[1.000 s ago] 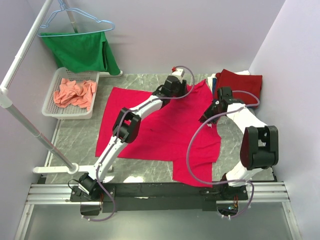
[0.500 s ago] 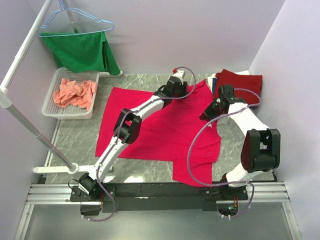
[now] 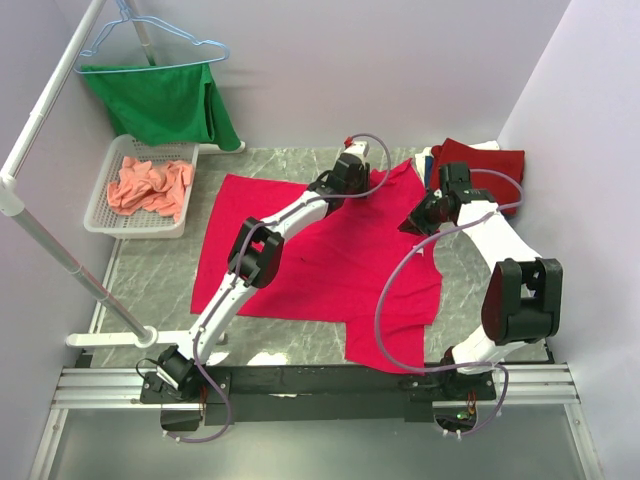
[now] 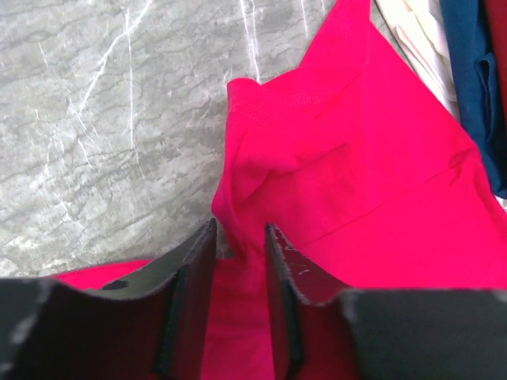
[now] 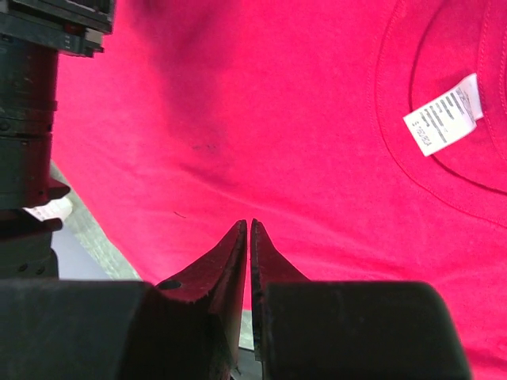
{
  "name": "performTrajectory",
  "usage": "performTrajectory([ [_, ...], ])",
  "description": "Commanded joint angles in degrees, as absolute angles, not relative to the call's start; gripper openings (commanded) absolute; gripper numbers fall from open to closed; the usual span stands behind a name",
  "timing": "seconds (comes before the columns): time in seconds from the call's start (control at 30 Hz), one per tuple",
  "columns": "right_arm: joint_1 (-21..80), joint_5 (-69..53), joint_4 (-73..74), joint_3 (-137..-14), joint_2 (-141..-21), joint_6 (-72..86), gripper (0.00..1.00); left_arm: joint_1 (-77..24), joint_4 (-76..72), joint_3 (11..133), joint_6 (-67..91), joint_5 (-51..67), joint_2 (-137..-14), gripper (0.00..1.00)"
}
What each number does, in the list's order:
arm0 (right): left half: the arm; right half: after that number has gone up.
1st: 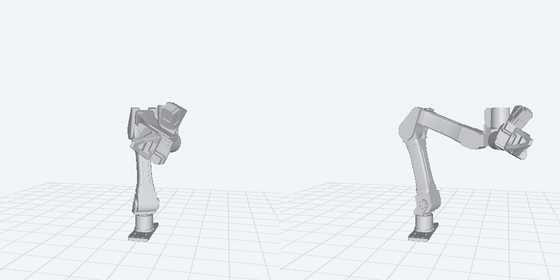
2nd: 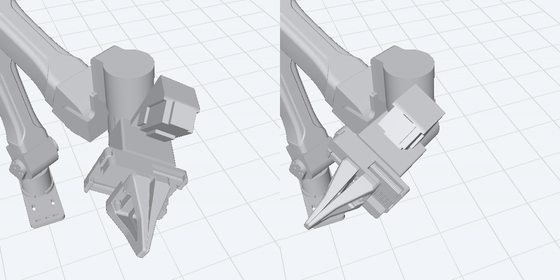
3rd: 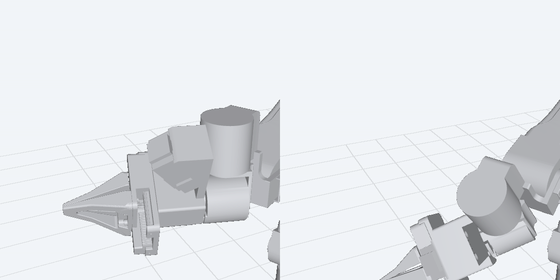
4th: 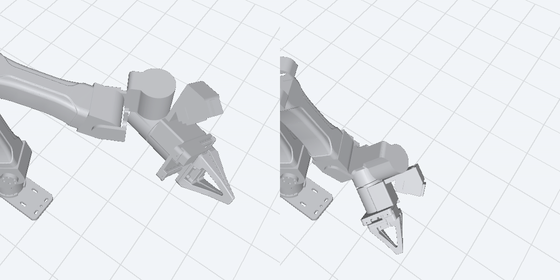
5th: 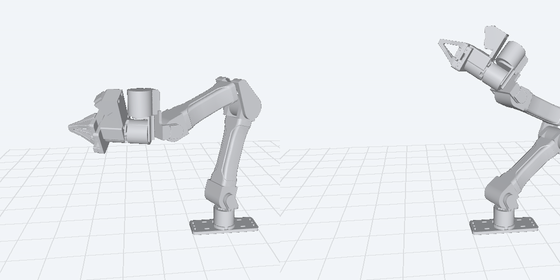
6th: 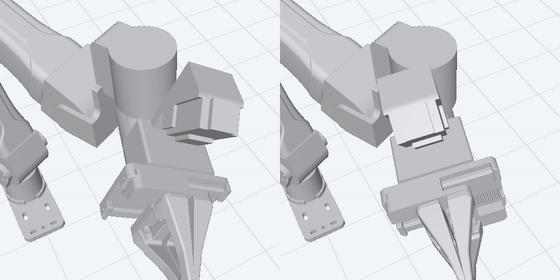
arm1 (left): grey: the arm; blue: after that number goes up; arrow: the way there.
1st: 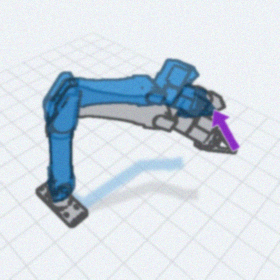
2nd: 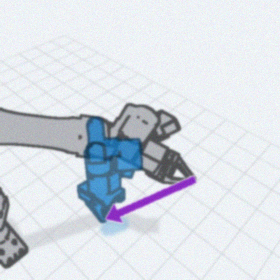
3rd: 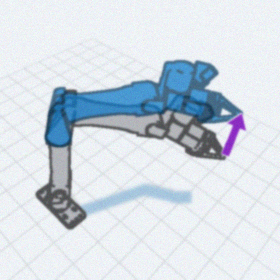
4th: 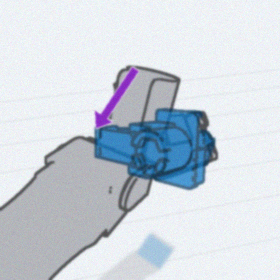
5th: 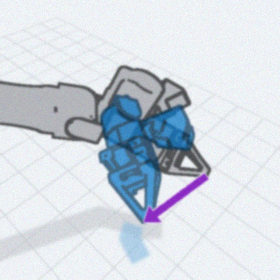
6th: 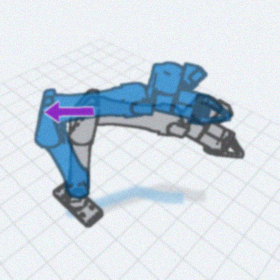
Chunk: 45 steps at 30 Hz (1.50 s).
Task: Fold and stack the t-shirts
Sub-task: Flatten the tshirt out
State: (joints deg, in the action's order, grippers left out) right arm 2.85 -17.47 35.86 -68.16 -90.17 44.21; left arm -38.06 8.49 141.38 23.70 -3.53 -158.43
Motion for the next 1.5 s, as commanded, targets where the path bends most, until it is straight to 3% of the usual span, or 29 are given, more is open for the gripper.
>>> performTrajectory([
  [0.0,3.0,-18.2,36.4,-70.8,-90.6,43.7,0.12,-38.1,8.0,144.5,23.9,-3.4,-158.8,0.32],
  [0.07,3.0,-18.3,36.3,-70.7,-90.6,43.8,0.11,-37.7,8.2,144.4,23.9,-3.3,-158.7,0.28],
  [0.27,3.1,-17.9,36.5,-70.8,-90.6,43.5,0.11,-37.4,7.9,142.8,24.2,-3.5,-157.9,0.01],
  [1.1,3.1,-14.3,40.5,-71.5,-96.1,40.3,0.09,-32.6,7.9,132.7,29.4,-13.5,-150.0,0.01],
  [1.13,3.1,-14.0,40.9,-71.8,-96.5,40.1,0.1,-32.6,7.0,132.6,29.4,-13.0,-149.9,0.06],
  [1.17,3.2,-13.5,41.3,-72.2,-97.4,39.9,0.1,-32.4,6.9,132.7,29.4,-12.8,-149.7,0.23],
  [1.23,3.2,-12.7,42.2,-72.7,-98.5,39.6,0.11,-32.2,5.4,132.5,29.2,-11.9,-149.0,0.38],
  [1.27,3.3,-12.4,42.4,-72.9,-98.7,39.6,0.13,-32.0,4.9,131.8,29.4,-11.4,-148.5,0.6],
  [1.47,4.0,-7.2,45.0,-75.4,-102.8,39.1,0.18,-30.8,2.2,126.7,28.5,-13.4,-141.8,0.74],
])
